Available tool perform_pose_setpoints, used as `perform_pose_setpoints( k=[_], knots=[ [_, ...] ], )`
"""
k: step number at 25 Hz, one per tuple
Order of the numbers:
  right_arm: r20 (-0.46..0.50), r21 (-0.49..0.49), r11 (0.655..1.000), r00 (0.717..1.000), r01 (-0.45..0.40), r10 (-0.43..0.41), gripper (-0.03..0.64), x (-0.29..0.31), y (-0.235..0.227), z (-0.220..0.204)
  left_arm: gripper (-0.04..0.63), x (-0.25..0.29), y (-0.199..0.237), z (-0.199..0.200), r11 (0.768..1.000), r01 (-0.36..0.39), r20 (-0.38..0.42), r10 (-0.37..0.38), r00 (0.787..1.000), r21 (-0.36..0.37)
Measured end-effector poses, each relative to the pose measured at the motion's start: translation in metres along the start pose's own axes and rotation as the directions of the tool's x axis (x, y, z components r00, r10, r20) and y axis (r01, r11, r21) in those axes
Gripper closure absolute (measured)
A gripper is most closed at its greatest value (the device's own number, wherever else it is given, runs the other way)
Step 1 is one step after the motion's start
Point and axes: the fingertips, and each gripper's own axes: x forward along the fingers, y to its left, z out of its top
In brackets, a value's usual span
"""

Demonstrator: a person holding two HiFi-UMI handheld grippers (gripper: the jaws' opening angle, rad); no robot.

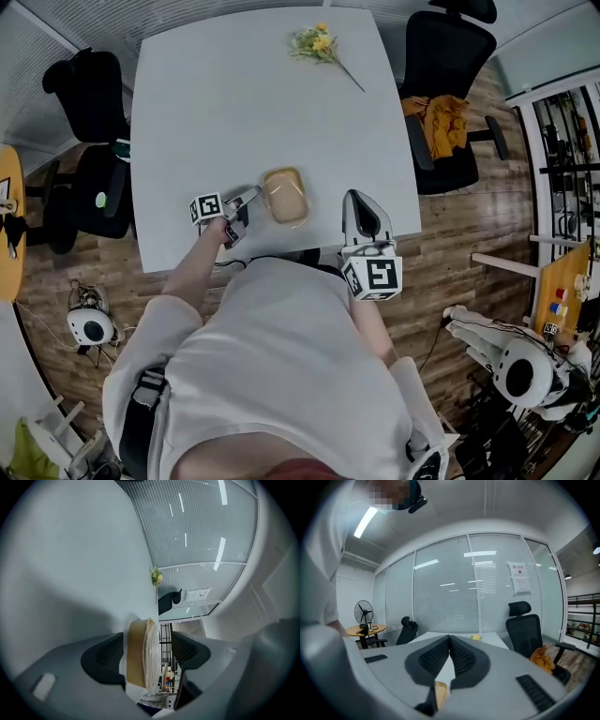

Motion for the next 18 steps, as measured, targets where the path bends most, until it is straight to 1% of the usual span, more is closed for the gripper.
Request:
perform_pose_setpoints(
  k=[4,5,7,10,15,18],
  knots=[
    [-0.003,0.009,1.0,1.0,0.014,-0.014,0.611,-0.004,-0.005,-0.002,0.326,0.002,0.005,-0.002,1.0,0.015,-0.008,-0.015,1.0,0.007],
    [-0.004,0.009,1.0,1.0,0.017,-0.017,0.611,-0.004,-0.007,-0.003,0.337,0.003,0.005,-0.003,1.0,0.016,-0.013,-0.016,1.0,0.016],
    [-0.008,0.0,1.0,1.0,0.021,-0.021,0.611,-0.005,-0.008,-0.003,0.339,0.005,0.006,-0.005,0.999,0.017,-0.024,-0.017,1.0,0.027],
    [-0.013,-0.011,1.0,1.0,0.018,-0.018,0.611,-0.005,-0.008,-0.004,0.362,0.007,0.007,-0.006,1.0,0.025,-0.021,-0.024,0.999,0.009],
    [-0.019,0.004,1.0,1.0,0.021,-0.021,0.611,-0.004,-0.011,-0.006,0.445,0.009,0.01,-0.006,0.999,0.035,-0.001,-0.035,0.999,-0.004],
    [-0.022,0.009,1.0,0.999,0.023,-0.023,0.611,-0.004,-0.012,-0.007,0.483,0.009,0.007,-0.006,0.998,0.06,0.0,-0.06,0.998,-0.008]
  ],
)
